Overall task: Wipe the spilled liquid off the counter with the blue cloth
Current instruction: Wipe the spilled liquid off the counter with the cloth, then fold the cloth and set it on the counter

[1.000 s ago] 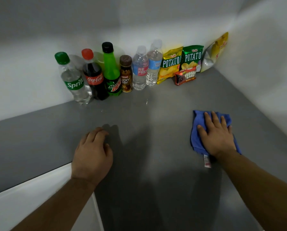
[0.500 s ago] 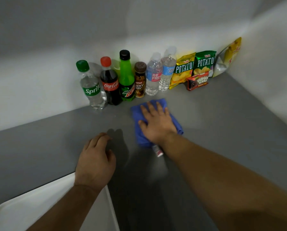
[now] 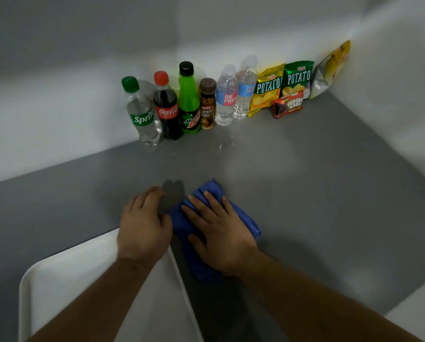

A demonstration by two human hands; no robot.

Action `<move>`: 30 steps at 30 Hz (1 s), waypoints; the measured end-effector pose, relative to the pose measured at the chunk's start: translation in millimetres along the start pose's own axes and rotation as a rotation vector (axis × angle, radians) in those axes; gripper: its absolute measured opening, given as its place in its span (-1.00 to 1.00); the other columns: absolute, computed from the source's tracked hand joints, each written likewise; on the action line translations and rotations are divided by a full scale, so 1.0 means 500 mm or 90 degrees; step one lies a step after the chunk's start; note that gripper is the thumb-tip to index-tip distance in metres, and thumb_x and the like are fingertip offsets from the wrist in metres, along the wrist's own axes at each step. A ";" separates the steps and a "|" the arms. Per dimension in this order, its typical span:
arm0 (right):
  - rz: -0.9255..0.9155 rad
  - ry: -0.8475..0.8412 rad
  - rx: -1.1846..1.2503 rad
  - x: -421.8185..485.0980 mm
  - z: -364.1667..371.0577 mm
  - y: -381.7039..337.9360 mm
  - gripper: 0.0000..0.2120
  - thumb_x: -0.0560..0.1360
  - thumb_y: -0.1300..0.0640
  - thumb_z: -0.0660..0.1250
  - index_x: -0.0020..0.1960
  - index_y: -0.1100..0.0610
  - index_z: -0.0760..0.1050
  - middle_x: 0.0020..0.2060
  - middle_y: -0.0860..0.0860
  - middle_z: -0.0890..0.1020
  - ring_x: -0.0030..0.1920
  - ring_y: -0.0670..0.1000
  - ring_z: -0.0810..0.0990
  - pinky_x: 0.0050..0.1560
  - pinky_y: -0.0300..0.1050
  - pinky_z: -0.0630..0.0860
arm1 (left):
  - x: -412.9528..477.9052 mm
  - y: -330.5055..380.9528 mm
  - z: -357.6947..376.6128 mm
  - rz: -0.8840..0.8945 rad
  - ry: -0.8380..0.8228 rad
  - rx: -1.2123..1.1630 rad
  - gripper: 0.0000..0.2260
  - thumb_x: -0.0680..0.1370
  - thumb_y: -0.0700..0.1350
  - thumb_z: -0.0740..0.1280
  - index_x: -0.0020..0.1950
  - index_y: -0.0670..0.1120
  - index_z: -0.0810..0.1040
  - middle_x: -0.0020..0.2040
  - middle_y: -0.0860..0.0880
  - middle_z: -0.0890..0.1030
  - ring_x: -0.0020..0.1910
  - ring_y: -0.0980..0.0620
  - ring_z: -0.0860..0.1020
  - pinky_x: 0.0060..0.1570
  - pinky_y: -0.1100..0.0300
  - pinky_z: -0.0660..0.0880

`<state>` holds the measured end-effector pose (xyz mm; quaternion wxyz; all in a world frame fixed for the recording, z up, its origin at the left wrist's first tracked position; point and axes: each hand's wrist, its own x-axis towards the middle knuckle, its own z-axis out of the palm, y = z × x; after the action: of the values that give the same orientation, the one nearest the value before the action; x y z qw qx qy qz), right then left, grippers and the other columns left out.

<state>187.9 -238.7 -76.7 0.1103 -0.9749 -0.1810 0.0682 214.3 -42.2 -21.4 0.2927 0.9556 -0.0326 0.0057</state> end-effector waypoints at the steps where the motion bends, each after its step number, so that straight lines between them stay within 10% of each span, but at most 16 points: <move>1: 0.007 0.000 0.010 -0.033 0.004 -0.007 -0.38 0.67 -0.28 -0.04 0.68 -0.16 -0.05 0.68 -0.13 -0.03 0.66 0.02 -0.26 0.63 0.22 -0.19 | -0.016 0.006 0.000 0.010 -0.003 -0.001 -0.56 0.46 -0.16 0.21 0.33 -0.16 0.57 0.35 -0.15 0.59 0.31 -0.24 0.52 0.35 -0.16 0.46; 8: 0.083 -0.013 0.031 -0.225 0.020 -0.048 -0.38 0.69 -0.29 -0.05 0.69 -0.12 -0.03 0.68 -0.12 -0.03 0.67 0.04 -0.20 0.63 0.27 -0.05 | -0.156 0.057 0.041 0.131 -0.014 0.058 -0.67 0.49 -0.18 0.29 0.21 -0.18 0.65 0.21 -0.16 0.68 0.20 -0.24 0.61 0.28 -0.18 0.53; 22: 0.103 -0.113 0.120 -0.492 0.004 -0.041 -0.30 0.66 -0.34 -0.04 0.65 -0.18 -0.29 0.62 -0.24 -0.30 0.58 -0.10 -0.47 0.55 0.00 -0.45 | -0.407 0.131 0.089 0.165 -0.161 0.190 -0.68 0.60 0.09 0.25 0.30 0.04 0.57 0.24 0.02 0.64 0.26 -0.07 0.54 0.53 -0.13 0.25; 30: 0.068 -0.031 0.163 -0.471 -0.062 0.039 -0.42 0.64 0.21 0.25 0.64 0.10 0.23 0.57 0.14 0.36 0.51 0.19 0.39 0.50 0.03 0.32 | -0.428 0.186 0.075 0.143 -0.301 0.322 -0.84 0.56 0.01 0.25 0.07 0.07 0.57 0.09 0.01 0.66 0.17 -0.07 0.54 0.42 -0.01 0.28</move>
<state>-18.1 -348.7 -29.5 0.2259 -0.9591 -0.1216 0.1200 -5.7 -127.7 -7.0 0.0290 0.9632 -0.2015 -0.1753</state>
